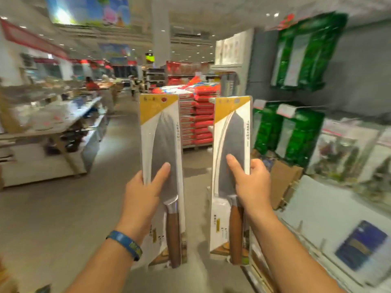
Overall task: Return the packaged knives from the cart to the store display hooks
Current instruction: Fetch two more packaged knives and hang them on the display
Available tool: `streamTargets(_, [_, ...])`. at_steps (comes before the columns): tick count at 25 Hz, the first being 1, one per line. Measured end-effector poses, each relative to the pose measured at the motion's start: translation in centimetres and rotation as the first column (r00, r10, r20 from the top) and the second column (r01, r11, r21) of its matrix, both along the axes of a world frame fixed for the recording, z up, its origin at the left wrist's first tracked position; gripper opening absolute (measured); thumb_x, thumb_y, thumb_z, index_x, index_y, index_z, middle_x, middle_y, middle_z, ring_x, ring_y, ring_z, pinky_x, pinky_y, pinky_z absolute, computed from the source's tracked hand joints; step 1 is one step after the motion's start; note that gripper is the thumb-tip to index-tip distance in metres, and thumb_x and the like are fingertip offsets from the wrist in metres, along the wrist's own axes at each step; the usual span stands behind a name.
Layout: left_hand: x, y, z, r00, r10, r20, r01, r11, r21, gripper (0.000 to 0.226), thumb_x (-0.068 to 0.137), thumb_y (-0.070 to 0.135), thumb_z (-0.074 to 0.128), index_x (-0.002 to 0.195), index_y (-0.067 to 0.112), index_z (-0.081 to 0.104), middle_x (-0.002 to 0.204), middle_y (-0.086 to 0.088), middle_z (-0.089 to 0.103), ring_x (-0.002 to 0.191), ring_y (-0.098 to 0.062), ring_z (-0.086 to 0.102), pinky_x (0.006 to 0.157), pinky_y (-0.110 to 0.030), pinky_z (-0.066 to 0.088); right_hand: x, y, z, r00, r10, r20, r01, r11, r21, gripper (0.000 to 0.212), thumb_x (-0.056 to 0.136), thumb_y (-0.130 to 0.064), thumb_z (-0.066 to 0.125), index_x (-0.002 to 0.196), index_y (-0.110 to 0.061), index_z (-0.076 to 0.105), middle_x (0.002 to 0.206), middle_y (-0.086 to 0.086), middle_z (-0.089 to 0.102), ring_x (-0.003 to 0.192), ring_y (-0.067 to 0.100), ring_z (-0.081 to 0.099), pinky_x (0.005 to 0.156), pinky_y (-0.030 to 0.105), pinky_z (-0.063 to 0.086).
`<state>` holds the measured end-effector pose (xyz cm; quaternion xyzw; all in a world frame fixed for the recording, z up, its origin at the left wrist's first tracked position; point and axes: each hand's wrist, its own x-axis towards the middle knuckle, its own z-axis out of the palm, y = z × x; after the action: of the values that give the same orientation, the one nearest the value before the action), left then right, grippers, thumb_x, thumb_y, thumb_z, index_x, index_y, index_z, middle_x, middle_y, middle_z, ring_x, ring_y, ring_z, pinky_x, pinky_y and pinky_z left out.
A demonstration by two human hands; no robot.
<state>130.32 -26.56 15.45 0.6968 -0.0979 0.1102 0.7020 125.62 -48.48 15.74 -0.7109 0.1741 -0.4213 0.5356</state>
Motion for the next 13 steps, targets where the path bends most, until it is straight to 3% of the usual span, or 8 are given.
streamTargets(3, [2.2, -9.2, 0.1, 0.99, -0.134, 0.033, 0.134, 0.991, -0.026, 0.037, 0.081, 0.053, 0.073, 0.093, 0.018, 0.073, 0.083, 0.007, 0.077, 0.072, -0.006, 0.072, 0.053, -0.013, 0.05, -0.7, -8.3, 0.1, 0.994, -0.107, 0.024, 0.106, 0.994, 0.036, 0.039, 0.082, -0.055, 0.077, 0.084, -0.019, 0.063, 0.081, -0.005, 0.071, 0.073, 0.011, 0.069, 0.059, 0.032, 0.052])
streamTargets(9, [4.8, -22.9, -1.2, 0.934, -0.354, 0.045, 0.35, 0.933, 0.085, 0.033, 0.085, 0.058, 0.067, 0.091, 0.026, 0.072, 0.085, 0.016, 0.075, 0.073, 0.002, 0.068, 0.056, -0.009, 0.047, -3.6, -18.6, -1.8, 0.96, -0.28, -0.029, 0.281, 0.957, 0.073, 0.032, 0.087, -0.058, 0.071, 0.094, -0.028, 0.062, 0.089, -0.009, 0.072, 0.077, 0.004, 0.069, 0.063, 0.025, 0.053])
streamTargets(11, [5.5, -26.7, -1.7, 0.904, -0.425, 0.038, 0.42, 0.902, 0.099, 0.031, 0.087, 0.058, 0.064, 0.093, 0.027, 0.07, 0.087, 0.018, 0.074, 0.078, 0.002, 0.069, 0.061, -0.013, 0.05, -4.7, -21.0, -2.5, 0.933, -0.356, -0.052, 0.36, 0.93, 0.071, 0.031, 0.088, -0.058, 0.07, 0.096, -0.028, 0.063, 0.09, -0.01, 0.073, 0.077, 0.002, 0.069, 0.061, 0.02, 0.052])
streamTargets(13, [6.2, -30.6, -2.6, 0.858, -0.513, 0.015, 0.509, 0.855, 0.097, 0.033, 0.09, 0.055, 0.062, 0.092, 0.023, 0.068, 0.091, 0.013, 0.074, 0.084, -0.004, 0.069, 0.073, -0.028, 0.056, -6.1, -23.3, -3.1, 0.882, -0.467, -0.062, 0.471, 0.88, 0.065, 0.032, 0.088, -0.059, 0.07, 0.094, -0.028, 0.064, 0.088, -0.011, 0.072, 0.075, 0.001, 0.068, 0.057, 0.015, 0.049])
